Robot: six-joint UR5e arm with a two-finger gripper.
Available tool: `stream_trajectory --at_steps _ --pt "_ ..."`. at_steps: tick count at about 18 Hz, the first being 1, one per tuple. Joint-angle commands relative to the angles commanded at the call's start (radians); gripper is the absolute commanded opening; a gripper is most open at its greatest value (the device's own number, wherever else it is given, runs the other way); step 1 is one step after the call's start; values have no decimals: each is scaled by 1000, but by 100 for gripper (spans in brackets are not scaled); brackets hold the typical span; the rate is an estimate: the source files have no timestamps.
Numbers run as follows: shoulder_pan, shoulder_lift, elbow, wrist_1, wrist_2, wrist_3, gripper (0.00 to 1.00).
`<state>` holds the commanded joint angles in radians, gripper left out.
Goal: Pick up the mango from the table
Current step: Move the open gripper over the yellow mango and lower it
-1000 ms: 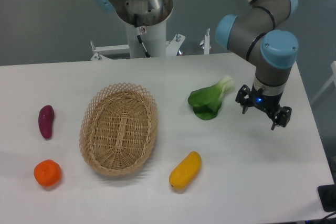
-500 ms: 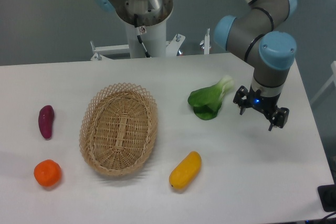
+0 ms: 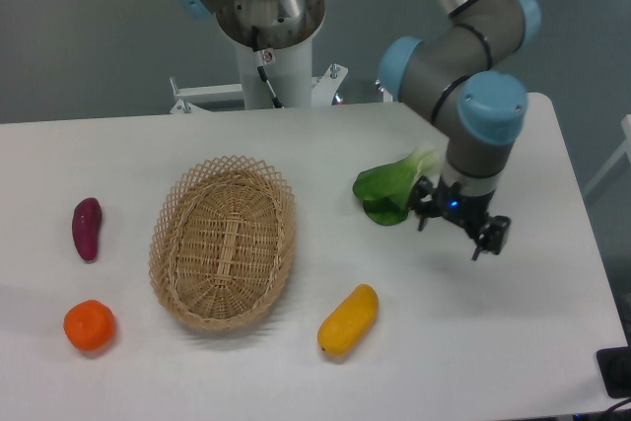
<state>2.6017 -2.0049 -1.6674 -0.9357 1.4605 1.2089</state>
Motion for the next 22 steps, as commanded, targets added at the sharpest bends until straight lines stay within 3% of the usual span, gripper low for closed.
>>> stream_trajectory --at_steps 6,10,13,22 --pt "-100 -32 5 12 -35 -80 100" --pt "-147 -107 60 69 -34 -163 100" --pt "-164 -129 90 74 -35 -186 100" --pt "-193 -160 92 75 -34 -206 100"
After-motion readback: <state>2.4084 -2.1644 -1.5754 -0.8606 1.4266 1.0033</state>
